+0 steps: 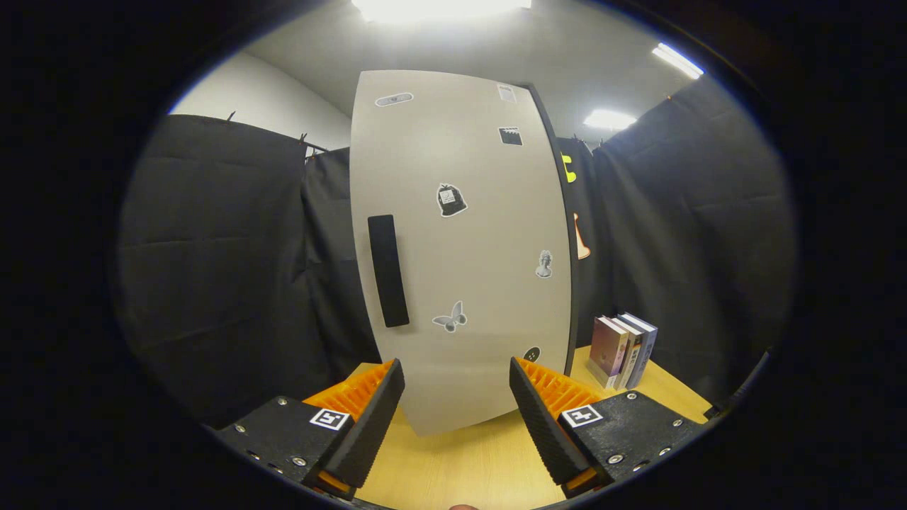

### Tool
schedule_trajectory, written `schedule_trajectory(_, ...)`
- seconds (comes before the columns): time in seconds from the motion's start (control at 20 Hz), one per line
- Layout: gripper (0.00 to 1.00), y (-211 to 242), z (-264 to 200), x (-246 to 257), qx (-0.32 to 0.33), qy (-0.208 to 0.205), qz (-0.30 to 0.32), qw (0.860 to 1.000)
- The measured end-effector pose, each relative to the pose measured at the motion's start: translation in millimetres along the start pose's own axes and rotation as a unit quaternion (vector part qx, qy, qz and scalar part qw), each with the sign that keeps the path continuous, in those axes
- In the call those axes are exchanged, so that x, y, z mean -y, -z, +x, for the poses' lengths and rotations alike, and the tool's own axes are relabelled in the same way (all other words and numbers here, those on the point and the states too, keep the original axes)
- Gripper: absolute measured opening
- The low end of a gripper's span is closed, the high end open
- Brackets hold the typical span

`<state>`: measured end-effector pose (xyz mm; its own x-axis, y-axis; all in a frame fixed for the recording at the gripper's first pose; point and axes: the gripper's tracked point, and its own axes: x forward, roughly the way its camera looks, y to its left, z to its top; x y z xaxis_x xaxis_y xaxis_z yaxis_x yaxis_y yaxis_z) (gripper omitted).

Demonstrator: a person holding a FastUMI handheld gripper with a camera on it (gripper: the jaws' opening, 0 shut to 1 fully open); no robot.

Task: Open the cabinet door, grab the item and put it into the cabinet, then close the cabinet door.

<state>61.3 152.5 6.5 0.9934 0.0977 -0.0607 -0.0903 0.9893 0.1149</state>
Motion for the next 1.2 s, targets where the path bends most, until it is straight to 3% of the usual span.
schedule_trajectory(1.2,0.93,-9,4,-4,0.012,0.007,-0.003,1.000)
